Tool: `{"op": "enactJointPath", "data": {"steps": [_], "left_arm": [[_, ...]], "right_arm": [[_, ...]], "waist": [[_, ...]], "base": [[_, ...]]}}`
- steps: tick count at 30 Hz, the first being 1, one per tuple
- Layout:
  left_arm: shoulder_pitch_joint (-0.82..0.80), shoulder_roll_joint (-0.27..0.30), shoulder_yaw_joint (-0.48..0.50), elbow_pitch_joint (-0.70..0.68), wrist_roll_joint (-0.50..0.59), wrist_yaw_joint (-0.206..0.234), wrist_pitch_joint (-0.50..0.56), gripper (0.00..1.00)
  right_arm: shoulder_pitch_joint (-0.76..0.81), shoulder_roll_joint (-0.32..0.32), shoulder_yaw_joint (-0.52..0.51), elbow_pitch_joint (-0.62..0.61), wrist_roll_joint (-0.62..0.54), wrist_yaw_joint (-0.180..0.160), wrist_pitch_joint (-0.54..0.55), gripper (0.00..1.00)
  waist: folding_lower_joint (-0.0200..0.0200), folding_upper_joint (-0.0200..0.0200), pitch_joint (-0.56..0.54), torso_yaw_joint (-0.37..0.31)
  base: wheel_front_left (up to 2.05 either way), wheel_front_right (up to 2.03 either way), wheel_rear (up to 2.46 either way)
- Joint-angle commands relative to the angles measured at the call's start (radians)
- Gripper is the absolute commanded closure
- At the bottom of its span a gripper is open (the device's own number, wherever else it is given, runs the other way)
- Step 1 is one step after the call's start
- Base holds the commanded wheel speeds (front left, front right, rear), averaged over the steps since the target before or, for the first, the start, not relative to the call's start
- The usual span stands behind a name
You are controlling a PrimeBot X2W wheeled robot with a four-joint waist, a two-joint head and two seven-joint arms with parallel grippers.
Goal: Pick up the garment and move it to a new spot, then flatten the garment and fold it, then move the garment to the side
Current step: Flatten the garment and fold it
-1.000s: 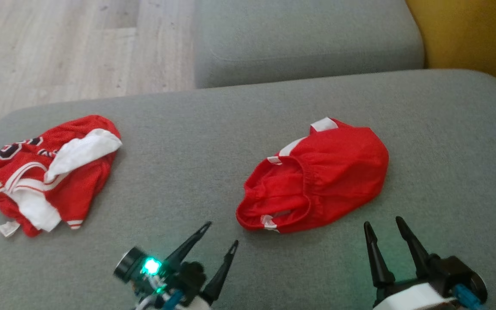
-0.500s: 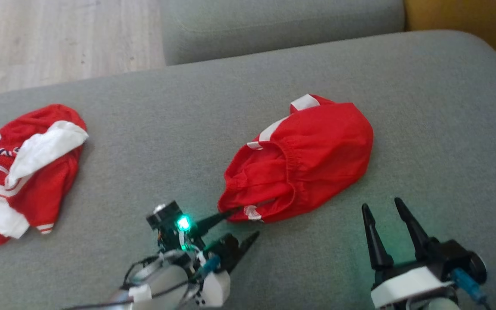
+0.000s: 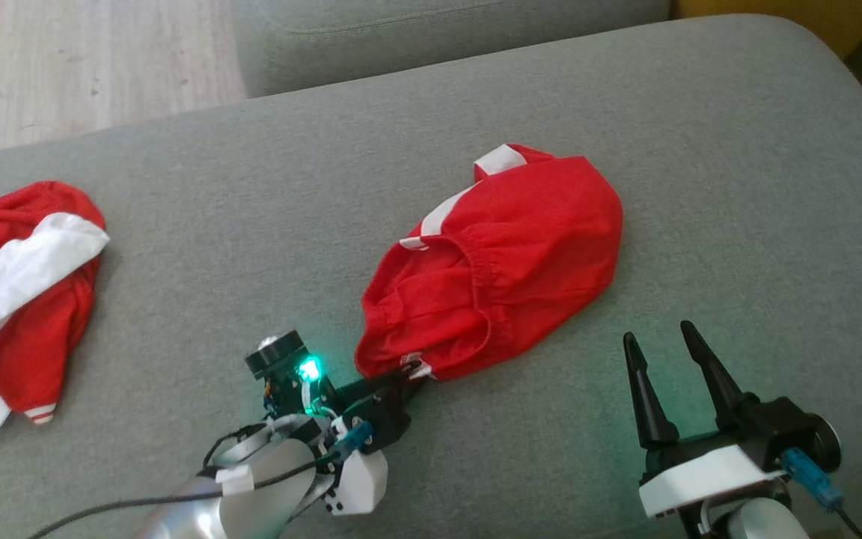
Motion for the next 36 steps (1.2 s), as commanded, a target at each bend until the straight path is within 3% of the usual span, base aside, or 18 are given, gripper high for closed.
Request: {"op": "enactJointPath", "data": {"steps": [1,2,7,10,11,15,21,29,36], "left_arm": [[-0.057,0.021,0.016,-0.012,-0.014,0.002,-0.011,0.91],[-0.06,0.021,0.008,-0.007,-0.022,0.002,-0.014,1.0],[-0.07,0.018,-0.051,0.007,-0.104,0.002,-0.026,1.0],[-0.07,-0.005,-0.087,-0.048,-0.283,0.002,-0.052,1.0],[-0.098,-0.003,-0.113,-0.111,-0.416,0.002,-0.048,1.0],[-0.212,0.026,-0.14,-0.258,-0.648,0.002,-0.019,1.0],[-0.434,0.071,-0.059,-0.395,-0.941,0.002,0.021,1.0],[-0.628,0.088,0.067,-0.361,-1.068,0.003,0.046,1.0],[-0.474,0.165,0.063,-0.327,-1.1,0.055,0.04,1.0]], "right_arm": [[-0.038,-0.005,0.024,-0.031,0.005,0.007,-0.004,0.0],[-0.039,-0.005,0.023,-0.032,0.006,0.007,-0.004,0.0],[-0.041,-0.005,0.021,-0.032,0.009,0.007,-0.004,0.0],[-0.044,-0.005,0.025,-0.03,0.014,0.007,-0.004,0.0],[-0.046,-0.005,0.031,-0.027,0.016,0.007,-0.004,0.0],[-0.049,-0.005,0.039,-0.032,0.026,0.007,-0.004,0.0],[-0.047,-0.005,0.04,-0.046,0.058,0.007,-0.004,0.0],[-0.029,-0.005,0.032,-0.049,0.077,0.007,-0.004,0.0],[-0.023,-0.005,0.009,-0.058,0.086,0.007,-0.004,0.0]], "waist": [[-0.0001,0.0,0.003,-0.009],[-0.0001,0.0,0.004,-0.013],[-0.0001,0.0,0.001,-0.037],[-0.0001,0.0,-0.006,-0.053],[-0.0001,0.0,-0.012,-0.066],[-0.0001,0.0,-0.024,-0.095],[-0.0001,0.0,-0.047,-0.136],[-0.0001,0.0,-0.067,-0.135],[-0.0001,0.0,-0.038,-0.076]], "base": [[0.0,0.0,0.0],[0.0,0.0,0.0],[0.0,0.0,0.0],[0.0,0.0,0.0],[0.0,0.0,0.0],[0.0,0.0,0.0],[0.0,0.0,0.0],[0.0,0.0,0.0],[0.0,0.0,0.0]]}}
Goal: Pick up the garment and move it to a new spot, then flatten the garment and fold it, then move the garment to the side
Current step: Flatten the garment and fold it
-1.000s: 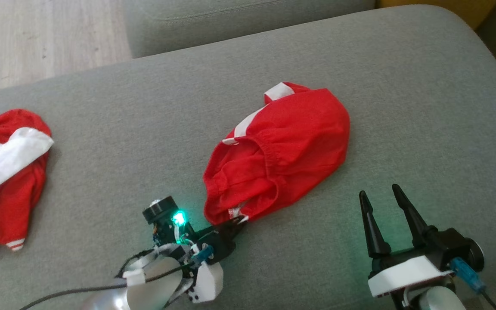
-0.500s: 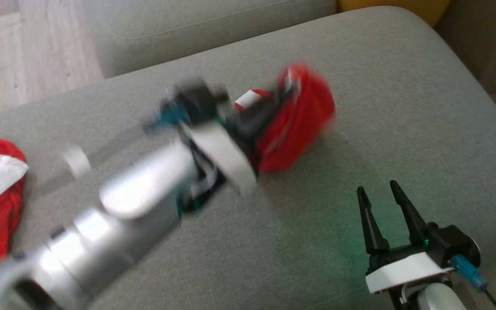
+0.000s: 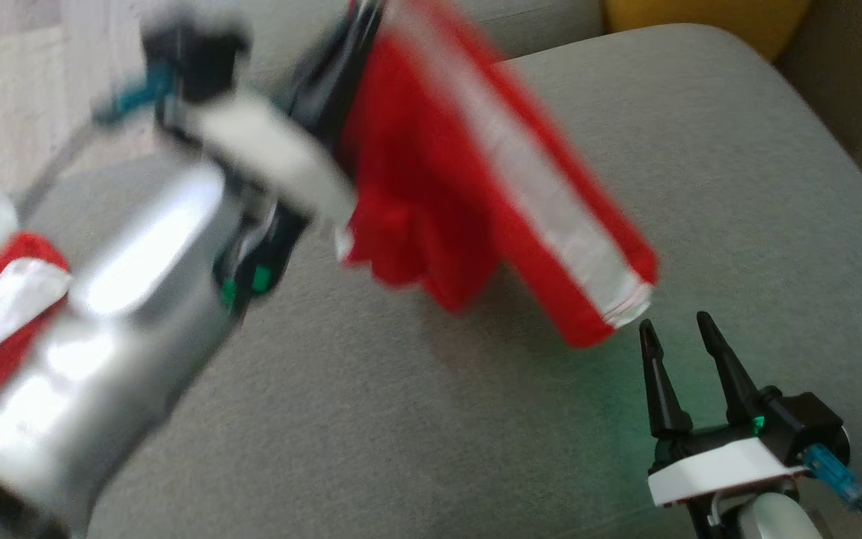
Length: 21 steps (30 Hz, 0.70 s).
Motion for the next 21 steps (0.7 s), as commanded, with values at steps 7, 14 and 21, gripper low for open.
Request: {"op": "enactJointPath", "data": {"steps": [7,14,21], "left_arm": [[0.141,0.097,0.038,0.05,-0.049,-0.006,-0.073,1.0],[0.167,0.109,0.048,0.093,-0.074,-0.03,-0.102,1.0],[0.154,0.094,0.034,0.105,-0.077,-0.044,-0.109,1.0]], "right_arm": [[-0.029,-0.005,0.026,0.009,0.051,0.007,-0.004,0.0],[-0.087,-0.005,0.124,0.187,0.238,0.007,-0.004,0.0],[-0.219,-0.005,0.219,0.354,0.409,0.007,-0.004,0.0]], "waist": [[0.0,-0.0001,0.053,0.088],[0.0,-0.0001,0.073,0.15],[0.0,-0.0001,0.083,0.191]], "base": [[0.0,0.0,0.0],[0.0,0.0,0.0],[0.0,0.0,0.0]]}}
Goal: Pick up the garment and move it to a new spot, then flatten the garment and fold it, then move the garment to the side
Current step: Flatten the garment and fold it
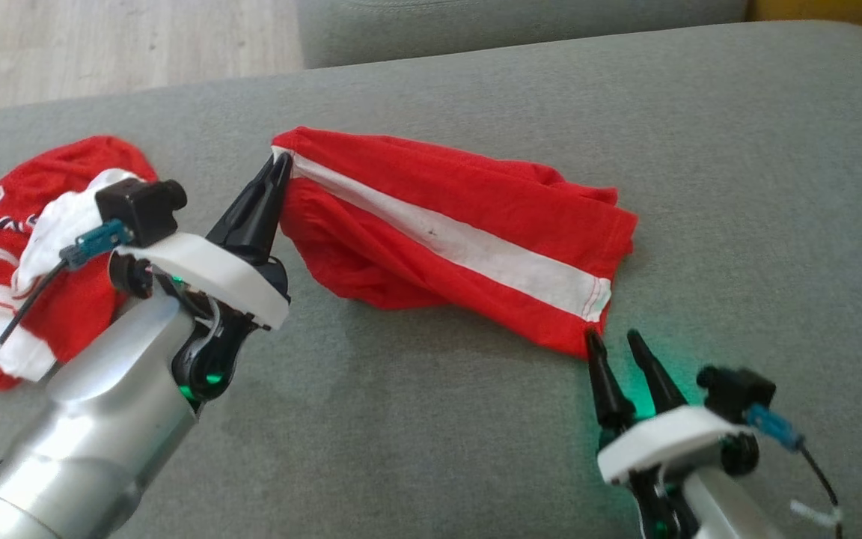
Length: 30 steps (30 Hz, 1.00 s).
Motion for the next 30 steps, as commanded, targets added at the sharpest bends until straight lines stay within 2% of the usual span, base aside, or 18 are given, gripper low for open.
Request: {"op": "enactJointPath", "data": {"steps": [1,8,23,30], "left_arm": [[-0.065,0.023,0.033,-0.015,-0.008,-0.008,-0.015,1.0],[-0.076,0.011,0.021,-0.01,-0.012,-0.012,-0.023,1.0],[-0.096,0.012,0.0,-0.003,-0.018,-0.014,-0.034,1.0],[-0.104,0.017,-0.01,-0.008,-0.026,-0.015,-0.04,1.0]], "right_arm": [[-0.057,-0.003,0.041,0.003,0.036,0.007,-0.004,0.0],[-0.156,-0.003,0.118,0.112,0.163,0.007,-0.004,0.0],[-0.246,-0.003,0.1,0.212,0.151,0.007,-0.004,0.0],[-0.251,-0.003,0.097,0.198,0.159,0.007,-0.004,0.0]], "waist": [[-0.0001,0.0,0.005,0.011],[-0.0001,0.0,0.011,0.03],[-0.0001,0.0,0.025,0.043],[-0.0001,0.0,0.033,0.048]], "base": [[0.0,0.0,0.0],[0.0,0.0,0.0],[0.0,0.0,0.0],[0.0,0.0,0.0]]}}
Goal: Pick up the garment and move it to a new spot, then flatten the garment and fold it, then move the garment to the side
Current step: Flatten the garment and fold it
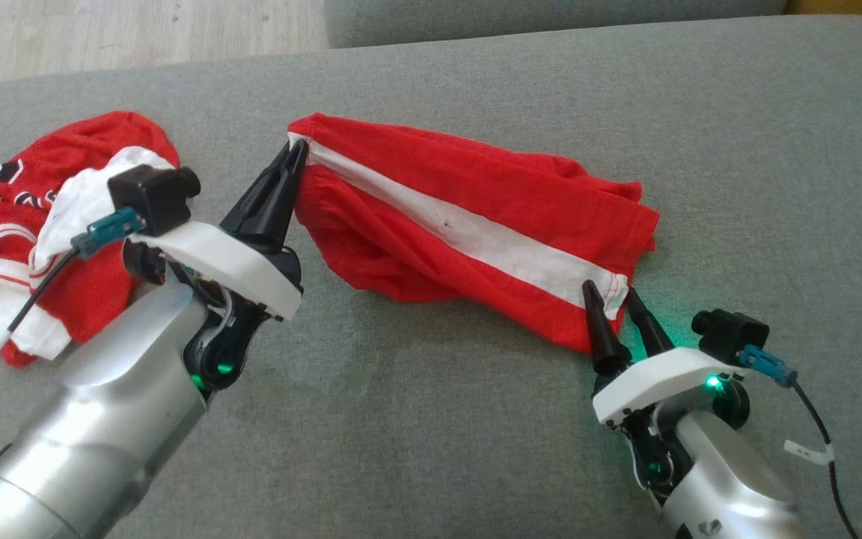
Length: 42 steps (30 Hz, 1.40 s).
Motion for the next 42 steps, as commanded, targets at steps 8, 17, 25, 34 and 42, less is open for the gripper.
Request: {"op": "enactJointPath", "data": {"steps": [8,17,25,34,42], "left_arm": [[-0.067,0.041,0.027,-0.022,-0.017,-0.006,-0.019,1.0],[-0.077,0.062,0.028,-0.027,-0.027,-0.006,-0.035,1.0],[-0.157,0.092,0.071,-0.056,-0.016,-0.006,-0.048,1.0],[-0.479,0.085,0.125,-0.076,0.05,-0.006,-0.055,1.0],[-0.537,0.085,0.231,-0.187,0.072,-0.006,-0.057,1.0]], "right_arm": [[-0.036,0.002,0.053,-0.017,0.033,0.007,-0.004,1.0],[-0.074,0.002,-0.036,-0.082,-0.07,0.007,-0.004,1.0],[-0.22,-0.008,-0.176,-0.239,-0.236,0.007,-0.004,1.0],[-0.662,-0.138,-0.274,-0.28,-0.31,0.007,-0.004,1.0],[-0.821,-0.216,-0.272,-0.334,-0.292,0.007,-0.004,1.0]], "waist": [[-0.0001,0.0,0.009,0.004],[-0.0001,0.0,0.008,-0.005],[-0.0001,0.0,0.034,-0.039],[-0.0001,0.0,0.158,-0.031],[-0.0001,0.0,0.209,-0.009]], "base": [[0.0,0.0,0.0],[0.0,0.0,0.0],[0.0,0.0,0.0],[0.0,0.0,0.0],[0.0,0.0,0.0]]}}
